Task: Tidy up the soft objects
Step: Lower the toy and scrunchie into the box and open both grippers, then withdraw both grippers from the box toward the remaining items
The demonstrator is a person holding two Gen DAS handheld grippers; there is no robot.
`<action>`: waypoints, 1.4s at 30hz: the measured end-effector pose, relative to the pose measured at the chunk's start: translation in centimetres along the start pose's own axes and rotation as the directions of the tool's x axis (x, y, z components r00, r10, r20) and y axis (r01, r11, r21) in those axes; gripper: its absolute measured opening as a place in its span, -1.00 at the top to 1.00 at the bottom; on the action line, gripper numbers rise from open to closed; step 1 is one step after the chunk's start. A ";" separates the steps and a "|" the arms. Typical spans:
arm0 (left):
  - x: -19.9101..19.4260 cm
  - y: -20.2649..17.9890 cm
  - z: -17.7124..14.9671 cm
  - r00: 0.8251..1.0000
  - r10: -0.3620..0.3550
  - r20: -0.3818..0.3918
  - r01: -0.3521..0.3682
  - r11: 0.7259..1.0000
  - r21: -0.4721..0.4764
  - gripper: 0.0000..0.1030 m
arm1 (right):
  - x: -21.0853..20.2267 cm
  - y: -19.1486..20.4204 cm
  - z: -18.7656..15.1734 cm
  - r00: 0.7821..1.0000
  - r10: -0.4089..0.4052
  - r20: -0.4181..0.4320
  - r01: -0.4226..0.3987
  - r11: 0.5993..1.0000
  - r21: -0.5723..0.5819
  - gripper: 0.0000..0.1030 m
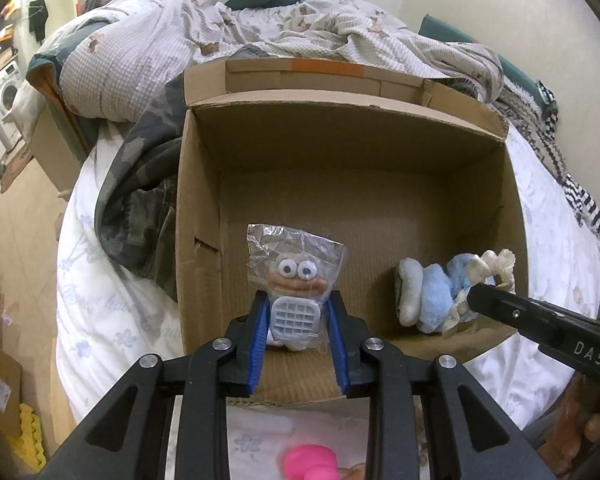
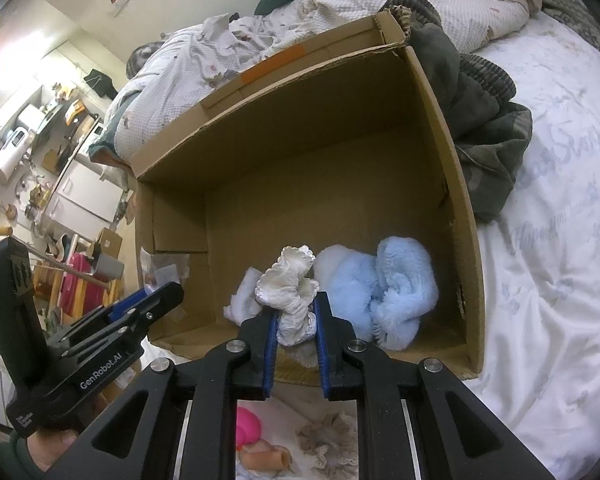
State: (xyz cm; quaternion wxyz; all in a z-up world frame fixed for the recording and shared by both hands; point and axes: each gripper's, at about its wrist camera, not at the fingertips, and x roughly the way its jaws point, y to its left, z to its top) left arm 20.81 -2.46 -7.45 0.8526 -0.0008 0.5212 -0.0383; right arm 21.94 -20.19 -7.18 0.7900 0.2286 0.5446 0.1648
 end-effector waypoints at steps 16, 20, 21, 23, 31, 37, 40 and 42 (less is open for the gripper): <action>-0.2 -0.3 0.1 0.999 0.033 -0.001 -0.033 0.999 0.012 -0.15 | -0.4 -0.6 0.1 0.999 -0.017 0.036 0.015 0.998 0.054 -0.47; -0.2 -0.4 0.1 0.999 0.036 -0.005 -0.036 0.999 0.015 -0.15 | -0.4 -0.8 0.1 0.999 -0.017 0.037 0.014 0.998 0.061 -0.47; -0.2 -0.4 0.1 0.999 0.037 -0.006 -0.037 0.999 0.017 -0.15 | -0.4 -0.8 0.1 0.999 -0.015 0.035 0.012 0.998 0.063 -0.47; -0.2 -0.5 0.1 0.999 0.037 -0.006 -0.037 0.999 0.021 -0.15 | -0.4 -0.8 0.1 0.999 -0.015 0.033 0.013 0.998 0.060 -0.47; -0.4 -0.6 0.1 0.999 0.037 0.003 -0.037 0.999 0.022 -0.15 | -0.6 -0.8 0.2 0.999 -0.024 0.037 0.021 0.998 0.058 -0.47; -1.0 -0.5 -0.1 0.998 0.065 0.018 -0.066 0.997 0.027 -0.15 | -1.0 -0.5 0.1 0.998 -0.033 0.046 0.031 0.998 0.047 -0.47; -1.6 0.0 -0.3 0.998 0.060 0.032 -0.060 0.998 0.005 -0.15 | -1.3 -0.2 -0.2 0.998 -0.042 0.053 0.040 0.999 0.035 -0.47; -1.9 0.3 -0.4 0.998 0.057 0.041 -0.057 0.998 -0.004 -0.15 | -1.6 0.2 -0.4 0.997 -0.051 0.063 0.050 0.999 0.019 -0.47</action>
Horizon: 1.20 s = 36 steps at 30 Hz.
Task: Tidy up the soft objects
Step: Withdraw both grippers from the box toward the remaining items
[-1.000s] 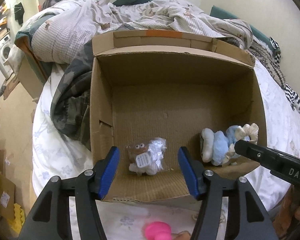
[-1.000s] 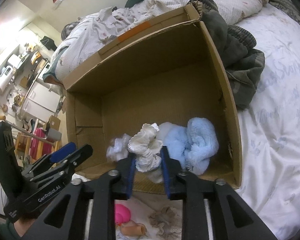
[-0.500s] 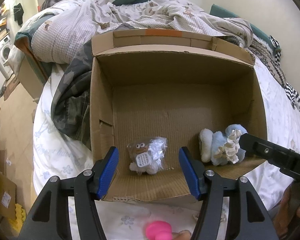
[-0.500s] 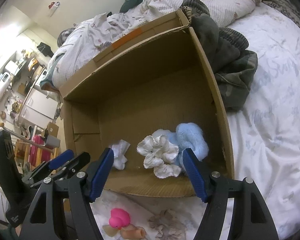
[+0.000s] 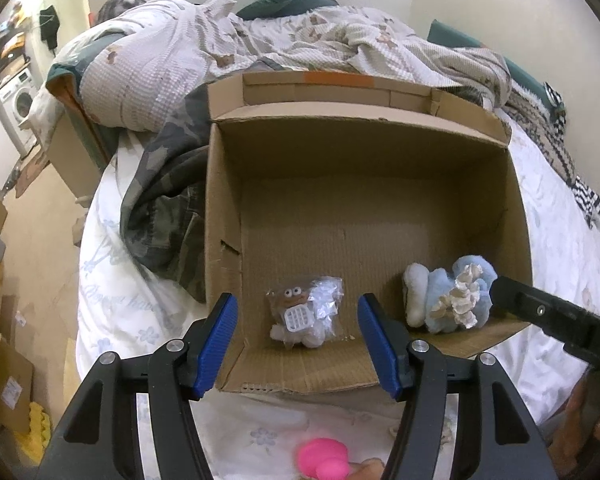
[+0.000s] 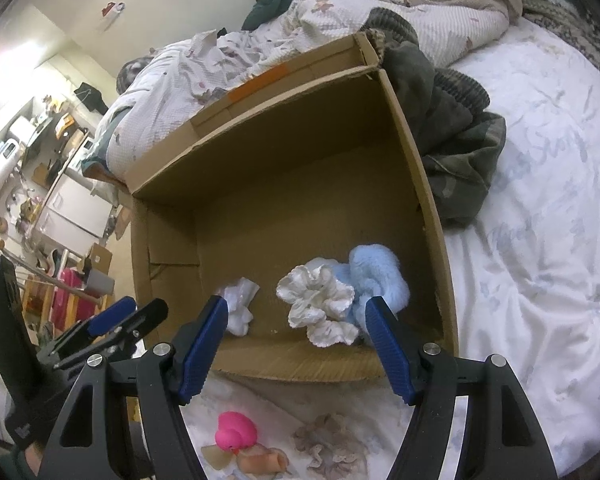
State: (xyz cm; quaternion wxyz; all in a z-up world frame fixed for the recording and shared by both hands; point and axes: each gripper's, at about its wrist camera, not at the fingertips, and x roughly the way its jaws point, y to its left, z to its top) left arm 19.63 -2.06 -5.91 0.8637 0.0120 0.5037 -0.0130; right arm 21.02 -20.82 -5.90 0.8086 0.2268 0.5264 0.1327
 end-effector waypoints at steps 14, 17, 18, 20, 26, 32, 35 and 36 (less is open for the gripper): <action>-3.9 1.4 -1.3 0.997 0.028 0.071 -0.028 1.000 0.003 -0.15 | -4.3 0.9 -1.6 0.987 -0.131 0.093 0.135 0.990 -0.038 -0.82; -4.5 1.8 -2.1 0.998 0.018 0.064 -0.018 1.000 -0.006 -0.15 | -4.8 0.8 -2.0 0.985 -0.149 0.083 0.153 0.987 -0.049 -0.82; -4.7 1.9 -2.4 0.998 0.016 0.058 -0.016 1.000 -0.009 -0.15 | -4.9 0.7 -2.2 0.986 -0.149 0.073 0.153 0.987 -0.051 -0.82; -5.0 2.0 -3.1 0.999 0.013 0.048 -0.013 1.000 -0.014 -0.15 | -5.1 0.5 -2.8 0.987 -0.146 0.064 0.149 0.987 -0.053 -0.82; -5.6 1.8 -4.6 0.999 0.007 0.035 -0.007 1.000 -0.011 -0.15 | -5.6 -0.5 -4.3 0.985 -0.166 0.037 0.167 0.985 -0.032 -0.82; -5.8 1.7 -5.6 0.999 0.026 0.031 -0.026 1.000 0.013 -0.16 | -6.1 -0.6 -5.1 0.991 -0.134 0.022 0.134 0.991 -0.010 -0.82; -5.8 1.7 -6.2 0.999 0.031 0.022 -0.032 0.999 0.023 -0.16 | -6.3 -0.3 -5.6 0.994 -0.109 0.015 0.109 0.994 -0.006 -0.82; -5.8 1.8 -6.4 0.999 0.033 0.015 -0.033 0.999 0.024 -0.16 | -6.2 -0.2 -5.7 0.994 -0.108 0.005 0.108 0.994 -0.011 -0.82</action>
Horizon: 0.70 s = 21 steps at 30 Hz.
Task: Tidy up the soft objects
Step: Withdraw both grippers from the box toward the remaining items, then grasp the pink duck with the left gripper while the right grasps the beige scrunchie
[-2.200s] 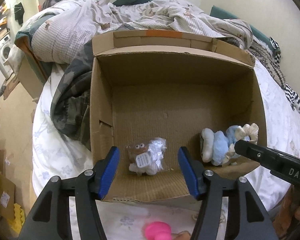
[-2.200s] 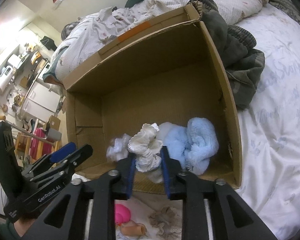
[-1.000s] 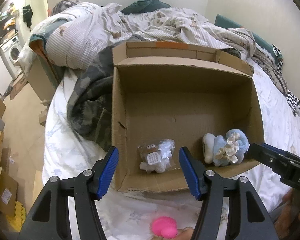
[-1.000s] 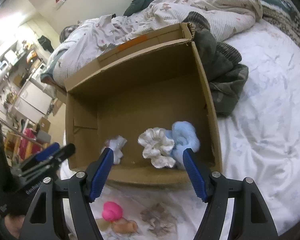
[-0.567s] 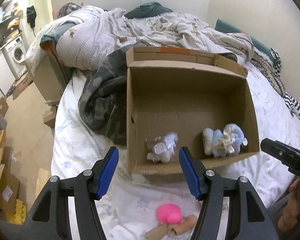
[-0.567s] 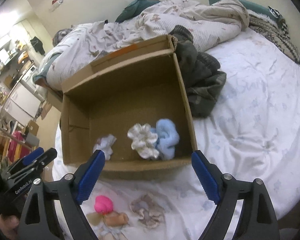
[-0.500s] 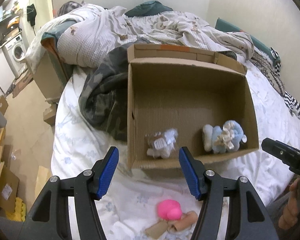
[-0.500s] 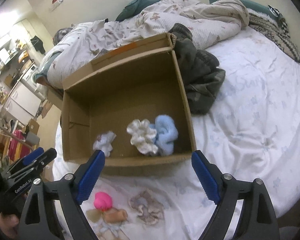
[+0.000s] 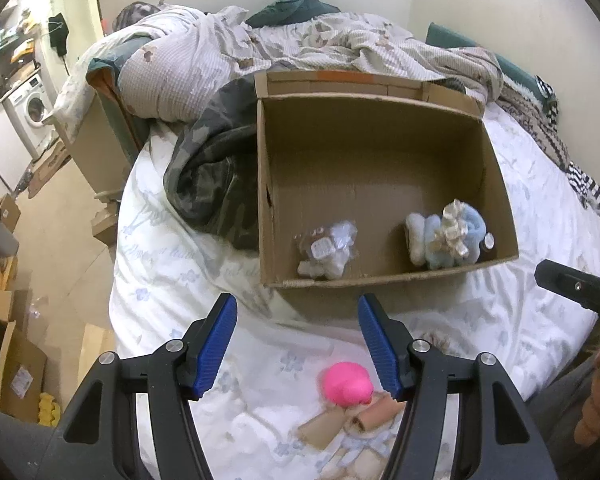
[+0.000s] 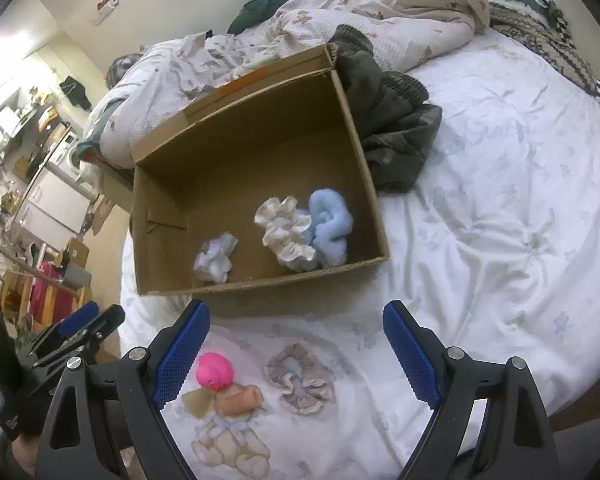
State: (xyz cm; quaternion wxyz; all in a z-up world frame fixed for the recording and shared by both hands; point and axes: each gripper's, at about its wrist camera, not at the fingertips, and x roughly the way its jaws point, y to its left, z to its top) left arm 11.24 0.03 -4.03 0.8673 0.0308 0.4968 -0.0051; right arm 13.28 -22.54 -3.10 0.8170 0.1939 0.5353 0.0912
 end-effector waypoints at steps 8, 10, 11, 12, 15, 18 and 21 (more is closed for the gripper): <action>1.4 0.9 -1.1 0.996 0.003 -0.087 -0.006 1.000 -0.026 -0.17 | 2.0 1.1 -1.4 0.996 -0.025 -0.087 0.018 0.996 -0.085 -0.82; 2.2 0.9 -1.5 0.992 0.014 -0.122 -0.017 1.000 -0.021 -0.18 | 2.6 0.9 -1.5 0.994 -0.008 -0.112 0.000 0.997 -0.076 -0.82; 2.7 1.0 -1.7 0.988 0.012 -0.151 -0.016 1.000 -0.021 -0.18 | 2.8 0.7 -1.6 0.992 0.003 -0.124 -0.011 0.998 -0.067 -0.82; 3.2 1.0 -2.0 0.984 0.007 -0.176 -0.011 1.000 -0.023 -0.18 | 3.2 0.5 -1.7 0.990 0.003 -0.140 -0.011 0.998 -0.059 -0.82; 4.7 0.9 -3.1 0.965 -0.041 -0.259 0.032 0.999 -0.038 -0.18 | 4.6 0.1 -2.1 0.982 -0.022 -0.186 0.013 0.999 -0.046 -0.82; 6.1 0.4 -3.9 0.939 -0.106 -0.327 0.089 0.994 -0.066 -0.18 | 5.4 0.1 -2.2 0.977 -0.032 -0.212 0.023 0.999 -0.044 -0.82; 7.2 -0.5 -4.4 0.918 -0.141 -0.372 0.123 0.990 -0.070 -0.18 | 6.0 0.1 -2.2 0.974 -0.035 -0.225 0.027 0.999 -0.042 -0.82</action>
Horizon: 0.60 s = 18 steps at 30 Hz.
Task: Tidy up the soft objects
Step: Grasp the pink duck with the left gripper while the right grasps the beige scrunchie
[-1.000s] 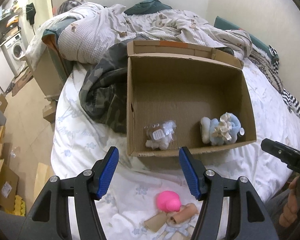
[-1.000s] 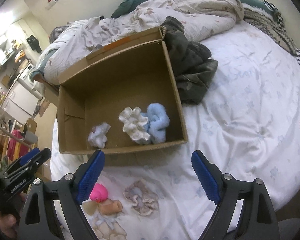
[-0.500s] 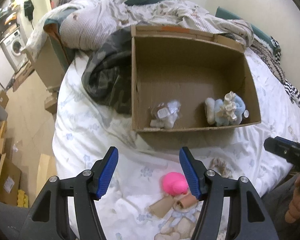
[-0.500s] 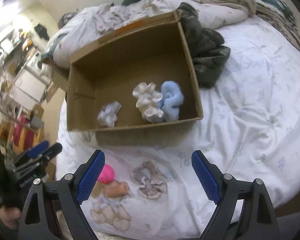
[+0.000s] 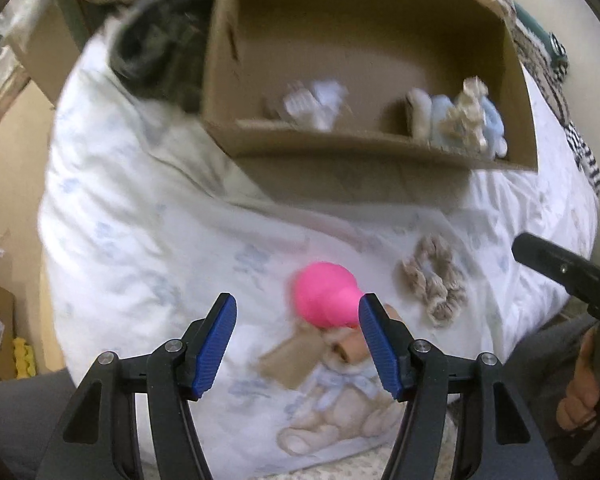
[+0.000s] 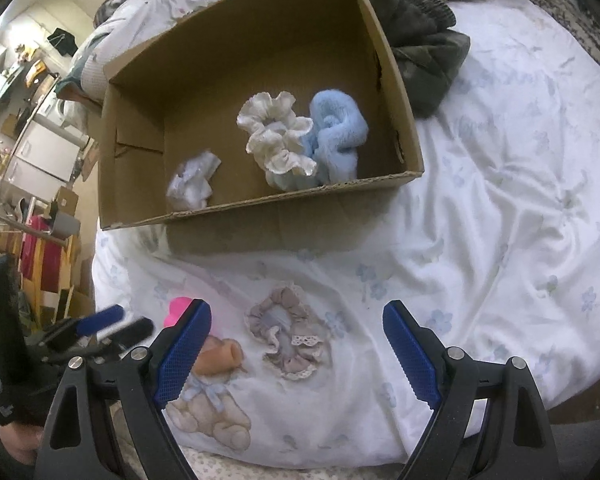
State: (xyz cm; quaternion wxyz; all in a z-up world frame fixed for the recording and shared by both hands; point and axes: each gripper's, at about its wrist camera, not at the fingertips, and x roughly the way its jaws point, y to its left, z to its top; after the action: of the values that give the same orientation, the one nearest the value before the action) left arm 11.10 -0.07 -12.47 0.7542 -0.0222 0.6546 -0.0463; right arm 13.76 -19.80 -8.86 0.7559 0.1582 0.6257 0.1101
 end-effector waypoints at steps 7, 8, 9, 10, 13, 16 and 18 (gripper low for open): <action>2.8 -2.4 0.4 0.998 0.013 -0.063 -0.010 0.999 0.052 -0.18 | 1.8 -1.1 -0.2 0.997 0.008 -0.074 -0.005 0.999 0.040 -0.80; 3.3 -2.6 0.5 0.997 0.026 -0.072 -0.022 0.998 0.057 -0.17 | 2.1 -1.1 -0.2 0.996 0.016 -0.085 -0.012 0.999 0.045 -0.74; 3.7 -2.7 0.5 0.996 0.032 -0.081 -0.028 0.998 0.056 -0.17 | 2.4 -1.1 -0.3 0.995 0.021 -0.096 -0.016 0.999 0.046 -0.72; 3.9 -2.8 0.6 0.996 0.036 -0.086 -0.031 0.998 0.054 -0.17 | 2.7 -1.0 -0.3 0.994 0.022 -0.108 -0.017 0.999 0.043 -0.72; 4.5 -2.7 1.0 0.994 0.046 -0.100 -0.041 0.998 0.044 0.05 | 3.7 -0.2 -0.5 0.991 0.016 -0.133 -0.013 1.000 0.024 -0.72; 5.0 -2.5 1.3 0.993 0.031 -0.118 -0.027 0.999 0.034 0.22 | 4.8 0.7 -0.5 0.987 0.018 -0.159 -0.018 1.000 0.004 -0.72; 4.9 -2.6 1.3 0.992 0.038 -0.117 -0.033 0.998 0.046 0.22 | 5.8 1.3 -0.4 0.984 0.006 -0.181 -0.009 1.000 -0.014 -0.69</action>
State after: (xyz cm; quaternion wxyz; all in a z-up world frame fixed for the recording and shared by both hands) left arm 12.97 -3.13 -16.88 0.7153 0.0088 0.6971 -0.0483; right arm 14.50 -16.49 -13.72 0.6968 0.1442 0.6902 0.1315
